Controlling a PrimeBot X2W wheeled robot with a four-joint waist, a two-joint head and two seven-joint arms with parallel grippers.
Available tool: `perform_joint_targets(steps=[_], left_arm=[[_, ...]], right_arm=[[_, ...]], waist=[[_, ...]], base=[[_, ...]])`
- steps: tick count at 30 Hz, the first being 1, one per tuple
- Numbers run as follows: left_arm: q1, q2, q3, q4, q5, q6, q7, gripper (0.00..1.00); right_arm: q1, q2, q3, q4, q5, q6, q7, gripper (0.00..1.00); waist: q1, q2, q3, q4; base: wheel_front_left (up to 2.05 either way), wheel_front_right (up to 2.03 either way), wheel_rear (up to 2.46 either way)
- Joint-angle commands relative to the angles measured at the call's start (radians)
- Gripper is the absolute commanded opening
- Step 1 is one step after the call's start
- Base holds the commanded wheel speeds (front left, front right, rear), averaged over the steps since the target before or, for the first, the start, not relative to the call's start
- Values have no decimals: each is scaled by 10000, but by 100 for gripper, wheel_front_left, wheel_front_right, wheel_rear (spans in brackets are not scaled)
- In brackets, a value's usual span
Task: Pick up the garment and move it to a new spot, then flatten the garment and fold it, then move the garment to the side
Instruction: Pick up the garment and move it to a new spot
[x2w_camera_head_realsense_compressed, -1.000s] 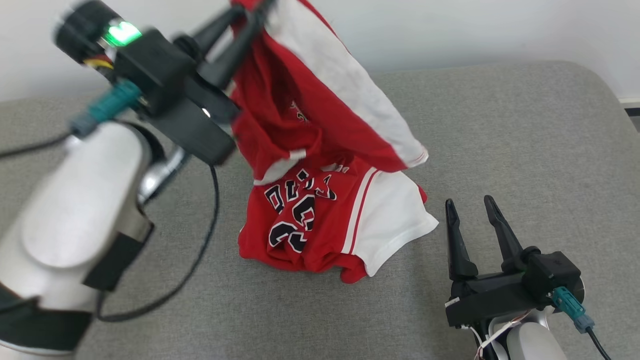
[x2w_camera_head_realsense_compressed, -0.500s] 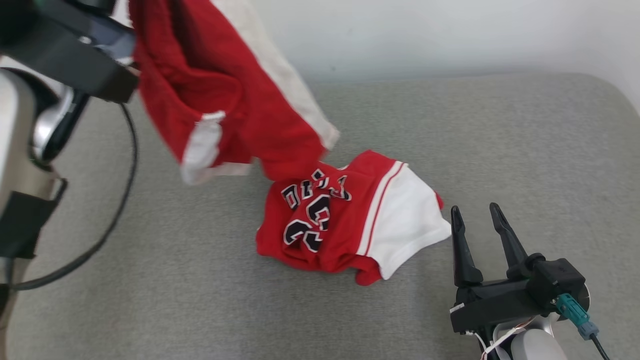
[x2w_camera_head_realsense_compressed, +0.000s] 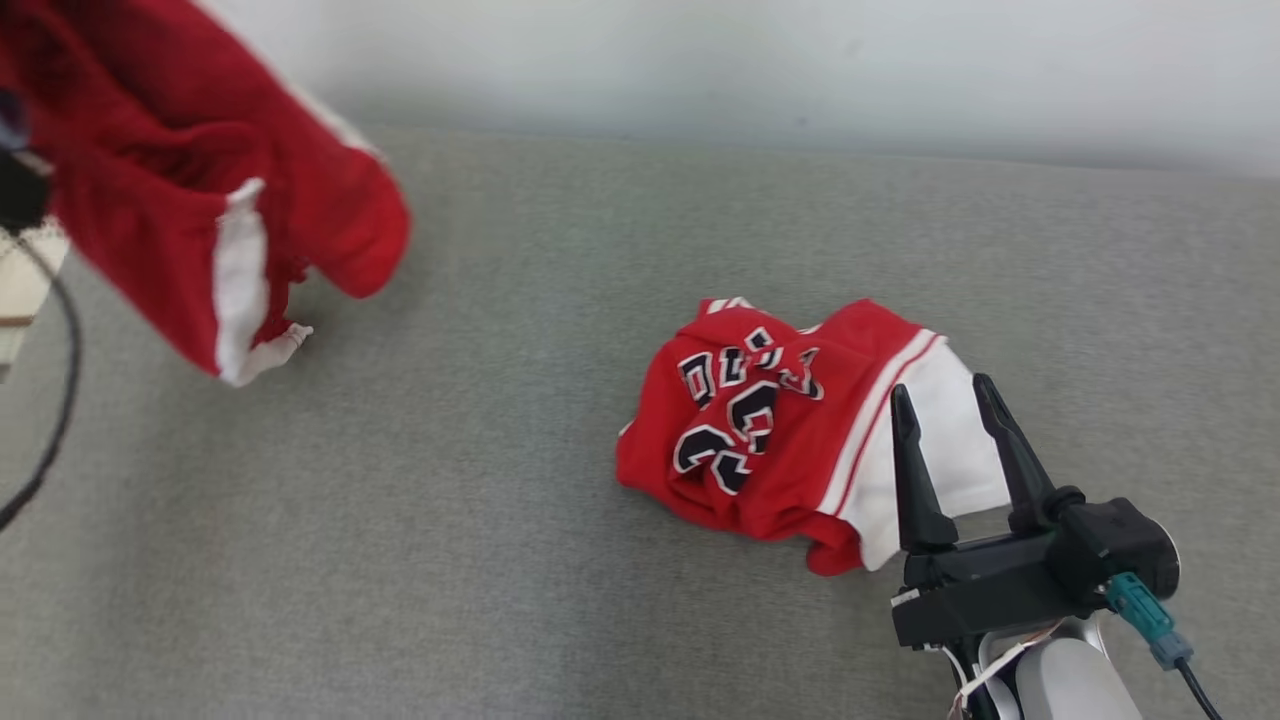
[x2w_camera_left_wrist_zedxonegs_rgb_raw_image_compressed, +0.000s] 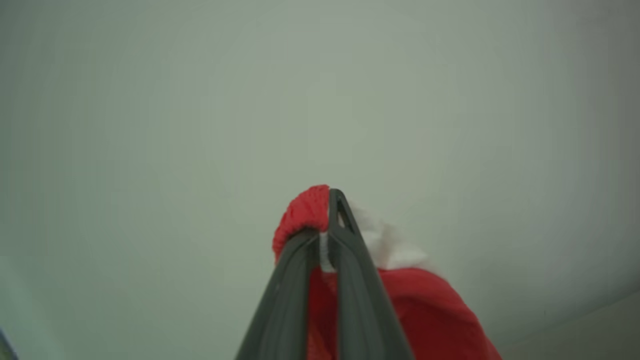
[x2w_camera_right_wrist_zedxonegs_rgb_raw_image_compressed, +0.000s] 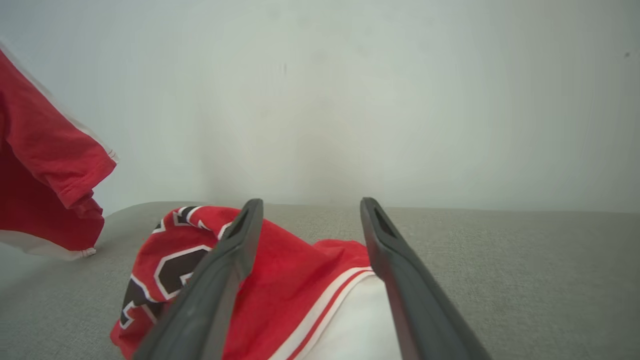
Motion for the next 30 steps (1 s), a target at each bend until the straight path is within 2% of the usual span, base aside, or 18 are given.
perform_joint_targets(steps=[1, 9, 14, 19, 30], left_arm=[[284, 211, 253, 415, -241, 75, -192, 0], [836, 992, 1051, 1680, -462, 355, -835, 0], [1076, 1195, 1416, 2246, -675, 349, -1068, 0], [1425, 1025, 1475, 2724, -620, 316, -1202, 0], [2123, 214, 1620, 4257, -508, 104, -1254, 0]], right_arm=[[-55, -20, 68, -43, -148, -5, -6, 100], [-193, -60, 192, -660, -505, -3, -6, 100], [-229, -172, 285, -905, -606, -3, -6, 100], [-256, -343, 336, -1038, -670, -3, -6, 100], [-571, -598, 557, -1140, -681, -3, -6, 100]], waist=[[0, 0, 249, 337], [0, 0, 624, 484], [0, 0, 866, 511], [0, 0, 1135, 515], [0, 0, 1493, 119]], base=[[0, 0, 0], [0, 0, 0], [0, 0, 0], [0, 0, 0], [0, 0, 0]])
